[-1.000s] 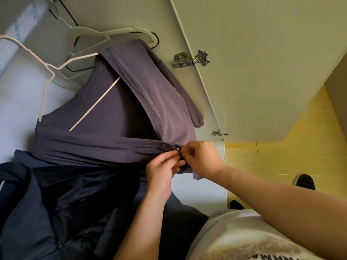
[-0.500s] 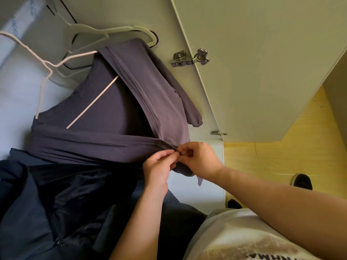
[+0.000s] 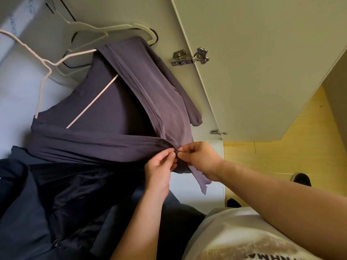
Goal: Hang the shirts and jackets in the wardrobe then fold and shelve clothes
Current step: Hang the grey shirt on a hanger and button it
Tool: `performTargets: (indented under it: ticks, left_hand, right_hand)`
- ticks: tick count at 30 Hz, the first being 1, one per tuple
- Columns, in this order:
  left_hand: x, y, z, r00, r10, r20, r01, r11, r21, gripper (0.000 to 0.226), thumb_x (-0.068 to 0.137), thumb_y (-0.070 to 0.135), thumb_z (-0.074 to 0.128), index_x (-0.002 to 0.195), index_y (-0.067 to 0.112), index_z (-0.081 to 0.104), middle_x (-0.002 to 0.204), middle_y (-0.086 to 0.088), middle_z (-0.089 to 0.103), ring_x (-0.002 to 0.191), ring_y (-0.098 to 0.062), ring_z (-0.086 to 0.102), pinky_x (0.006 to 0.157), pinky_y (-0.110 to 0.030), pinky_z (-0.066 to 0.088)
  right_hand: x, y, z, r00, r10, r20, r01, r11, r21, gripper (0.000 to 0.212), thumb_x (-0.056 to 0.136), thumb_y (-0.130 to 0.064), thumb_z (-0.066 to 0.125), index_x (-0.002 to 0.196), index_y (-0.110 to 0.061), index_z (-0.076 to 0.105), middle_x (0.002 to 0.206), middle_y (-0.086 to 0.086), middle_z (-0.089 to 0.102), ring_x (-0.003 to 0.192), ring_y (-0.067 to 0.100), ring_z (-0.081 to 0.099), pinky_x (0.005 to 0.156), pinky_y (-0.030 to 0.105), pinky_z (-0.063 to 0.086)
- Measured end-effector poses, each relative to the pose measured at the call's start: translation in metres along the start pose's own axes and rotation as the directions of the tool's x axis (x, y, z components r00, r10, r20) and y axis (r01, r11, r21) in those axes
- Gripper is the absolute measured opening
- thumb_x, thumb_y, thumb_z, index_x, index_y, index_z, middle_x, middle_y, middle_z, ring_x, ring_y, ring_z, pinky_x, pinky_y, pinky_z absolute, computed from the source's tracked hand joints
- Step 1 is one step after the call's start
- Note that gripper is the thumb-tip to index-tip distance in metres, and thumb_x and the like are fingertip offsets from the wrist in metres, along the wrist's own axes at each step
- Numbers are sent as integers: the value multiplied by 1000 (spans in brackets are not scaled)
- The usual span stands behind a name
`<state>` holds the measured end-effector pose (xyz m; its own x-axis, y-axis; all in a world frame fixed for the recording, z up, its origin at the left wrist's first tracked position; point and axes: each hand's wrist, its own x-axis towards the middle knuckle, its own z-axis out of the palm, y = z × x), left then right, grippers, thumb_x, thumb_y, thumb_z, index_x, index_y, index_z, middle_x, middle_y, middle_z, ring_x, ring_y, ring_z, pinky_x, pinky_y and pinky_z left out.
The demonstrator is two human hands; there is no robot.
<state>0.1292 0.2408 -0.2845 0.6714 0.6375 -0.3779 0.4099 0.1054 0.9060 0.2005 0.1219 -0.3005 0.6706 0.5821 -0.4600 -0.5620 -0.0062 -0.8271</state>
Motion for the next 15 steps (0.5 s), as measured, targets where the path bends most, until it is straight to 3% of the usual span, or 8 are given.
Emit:
performTargets:
  ticks: [2,5,10,13,15]
  left_hand:
    - [0,0,0,1000,-8,17,9,1000,-23,23,95,3,63,99,22,75,88,2,78,75,-4,70,66,-16,53]
    - [1,0,2,999,-33,16,34,997,-74,21,95,2,62,102,18,74,96,-5,78,86,-12,74,71,-20,56]
    - [-1,5,5,998,-39,44,44,993,-108,16,89,1,70,101,12,69,91,-4,78,82,-16,74,65,-23,56]
    - [1,10,3,997,-55,48,63,982,-176,16,89,-4,66,100,8,65,88,-5,77,81,-18,73,72,-29,58]
    - [3,14,3,997,-70,38,77,971,-227,16,91,-7,62,99,7,65,83,-6,76,75,-18,72,69,-29,58]
  right_hand:
    - [-1,0,0,995,77,58,-84,988,127,8,94,-9,66,89,-10,72,77,6,72,73,15,70,75,29,61]
    - [-1,0,-1,986,119,119,-146,957,250,12,97,-5,60,91,-9,70,78,8,71,71,16,71,65,26,58]
    - [-2,-1,1,997,32,68,-39,993,112,15,97,0,58,94,-3,72,76,10,70,68,19,65,67,29,57]
    - [-1,-5,-1,995,45,91,-57,989,133,22,94,6,53,100,-2,72,78,14,65,68,21,60,70,32,56]
    - [2,-7,-3,996,59,67,-68,987,145,24,90,6,56,105,-8,68,80,13,65,67,20,60,63,30,55]
